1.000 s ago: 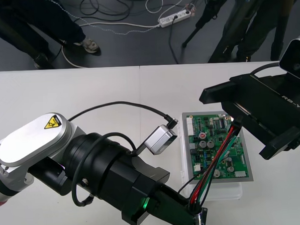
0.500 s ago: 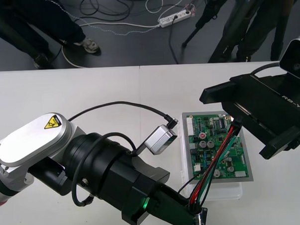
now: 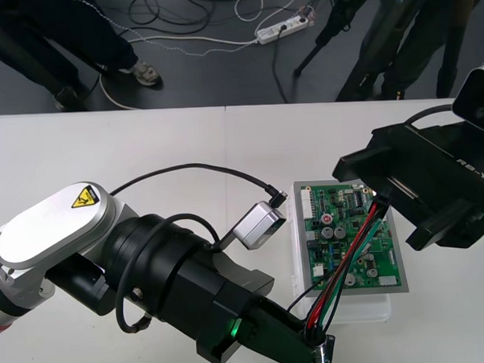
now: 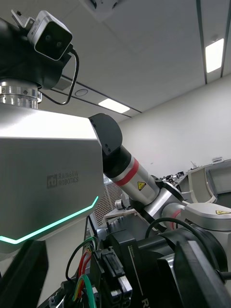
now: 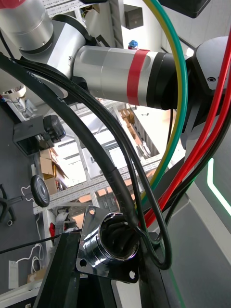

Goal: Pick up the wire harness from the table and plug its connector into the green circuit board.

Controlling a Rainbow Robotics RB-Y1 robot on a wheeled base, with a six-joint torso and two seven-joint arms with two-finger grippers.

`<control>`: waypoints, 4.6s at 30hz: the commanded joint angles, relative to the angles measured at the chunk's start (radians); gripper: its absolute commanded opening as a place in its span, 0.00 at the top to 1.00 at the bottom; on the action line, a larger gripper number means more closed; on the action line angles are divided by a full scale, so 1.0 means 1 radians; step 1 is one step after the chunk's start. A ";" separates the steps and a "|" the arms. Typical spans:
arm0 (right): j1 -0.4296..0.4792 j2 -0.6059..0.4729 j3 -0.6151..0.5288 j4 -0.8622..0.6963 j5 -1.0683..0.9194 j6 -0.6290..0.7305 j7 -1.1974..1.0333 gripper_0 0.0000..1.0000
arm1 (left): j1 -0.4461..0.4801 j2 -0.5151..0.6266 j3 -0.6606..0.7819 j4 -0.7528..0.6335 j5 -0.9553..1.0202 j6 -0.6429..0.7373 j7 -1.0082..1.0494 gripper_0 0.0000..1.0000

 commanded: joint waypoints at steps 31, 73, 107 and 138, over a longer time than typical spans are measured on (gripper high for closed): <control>0.017 -0.034 0.002 -0.001 -0.019 -0.004 -0.015 1.00 | -0.035 -0.031 0.029 -0.036 0.014 0.068 -0.031 0.00; 0.194 -0.143 -0.176 0.048 -0.084 -0.004 -0.005 1.00 | 0.104 0.035 0.265 -0.036 -0.056 0.124 -0.349 0.00; 0.272 -0.122 -0.279 -0.058 0.024 -0.004 0.067 1.00 | 0.252 -0.329 0.882 -0.032 -0.388 -0.448 -0.287 0.00; 0.286 0.036 -0.304 -0.267 0.287 0.295 0.102 1.00 | 0.181 -0.467 0.912 -0.034 -0.467 -0.448 -0.671 0.00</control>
